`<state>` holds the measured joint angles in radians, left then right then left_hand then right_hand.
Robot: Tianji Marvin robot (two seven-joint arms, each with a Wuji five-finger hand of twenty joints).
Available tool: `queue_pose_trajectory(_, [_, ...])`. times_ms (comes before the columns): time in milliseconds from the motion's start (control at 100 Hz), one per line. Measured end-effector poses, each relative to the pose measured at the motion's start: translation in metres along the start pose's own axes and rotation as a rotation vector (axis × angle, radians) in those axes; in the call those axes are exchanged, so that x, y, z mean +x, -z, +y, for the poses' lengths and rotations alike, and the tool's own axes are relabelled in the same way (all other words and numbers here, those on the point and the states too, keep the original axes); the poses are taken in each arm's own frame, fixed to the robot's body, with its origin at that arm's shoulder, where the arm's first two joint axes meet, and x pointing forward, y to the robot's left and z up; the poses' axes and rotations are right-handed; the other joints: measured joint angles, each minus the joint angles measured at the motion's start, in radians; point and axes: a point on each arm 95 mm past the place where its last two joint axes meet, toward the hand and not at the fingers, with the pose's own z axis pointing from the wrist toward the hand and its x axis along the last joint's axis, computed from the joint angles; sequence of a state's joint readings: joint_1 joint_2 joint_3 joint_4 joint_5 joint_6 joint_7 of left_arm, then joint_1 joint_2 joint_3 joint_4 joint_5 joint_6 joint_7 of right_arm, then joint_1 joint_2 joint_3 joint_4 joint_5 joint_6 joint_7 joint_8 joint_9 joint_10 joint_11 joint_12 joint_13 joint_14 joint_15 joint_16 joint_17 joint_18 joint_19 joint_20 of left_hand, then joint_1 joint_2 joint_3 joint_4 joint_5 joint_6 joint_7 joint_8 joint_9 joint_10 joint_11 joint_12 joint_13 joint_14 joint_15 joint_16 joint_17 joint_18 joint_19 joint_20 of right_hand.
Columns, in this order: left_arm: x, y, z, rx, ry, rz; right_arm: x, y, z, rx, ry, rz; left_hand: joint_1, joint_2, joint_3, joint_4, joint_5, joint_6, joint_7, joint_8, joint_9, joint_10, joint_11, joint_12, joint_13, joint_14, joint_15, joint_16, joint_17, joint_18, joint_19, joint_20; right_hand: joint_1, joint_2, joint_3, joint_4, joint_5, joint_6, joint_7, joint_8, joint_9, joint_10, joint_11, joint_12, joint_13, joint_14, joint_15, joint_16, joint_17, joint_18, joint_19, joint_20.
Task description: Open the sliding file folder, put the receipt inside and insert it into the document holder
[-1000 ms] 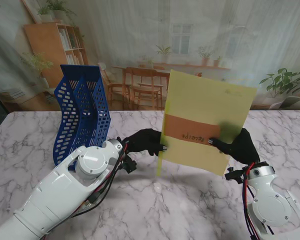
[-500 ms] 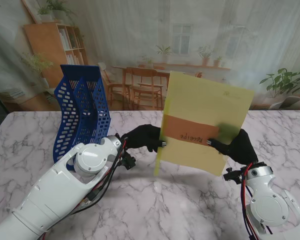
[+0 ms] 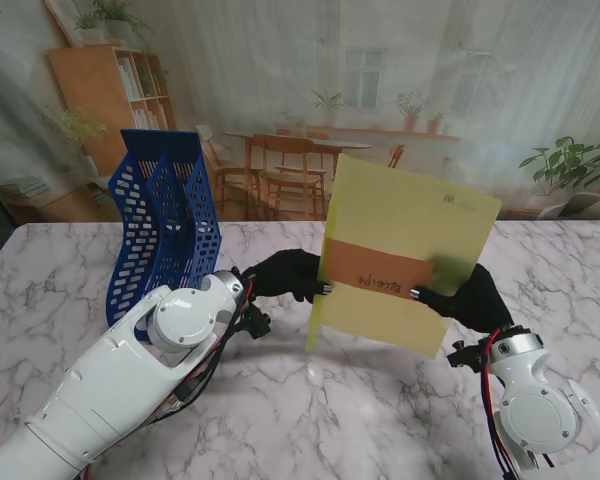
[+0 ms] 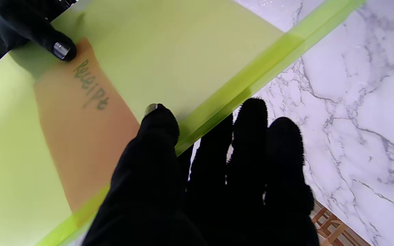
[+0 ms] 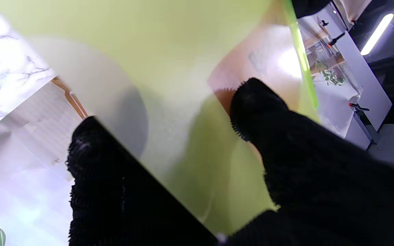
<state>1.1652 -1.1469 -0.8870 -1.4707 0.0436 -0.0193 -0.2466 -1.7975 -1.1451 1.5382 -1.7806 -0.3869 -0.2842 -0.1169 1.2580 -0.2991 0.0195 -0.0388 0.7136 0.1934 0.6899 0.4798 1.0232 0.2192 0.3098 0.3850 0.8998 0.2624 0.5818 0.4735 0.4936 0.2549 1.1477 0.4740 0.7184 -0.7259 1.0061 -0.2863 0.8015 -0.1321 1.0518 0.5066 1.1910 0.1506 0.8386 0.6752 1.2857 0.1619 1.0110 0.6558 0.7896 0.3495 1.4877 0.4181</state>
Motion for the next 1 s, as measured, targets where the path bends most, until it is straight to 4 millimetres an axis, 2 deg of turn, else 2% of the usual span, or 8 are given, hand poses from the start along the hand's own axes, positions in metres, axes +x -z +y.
queue_pose_trajectory(1000, [0.012,-0.002,-0.016,0.059,0.007,0.029,-0.011,0.004,-0.012,0.195,0.115,-0.118,0.0,0.0,-0.005,0.0,0.0,0.0,-0.006,-0.006,0.001,-0.024,0.015,-0.007,0.0,-0.008,0.006,0.0,0.0,-0.011,0.0,0.0,0.0,0.0,0.0,0.0,0.0,0.0,-0.05,0.0,0.012,0.023,0.0,0.022,0.0,0.007,0.051,0.019,0.02,0.026,0.008,0.0])
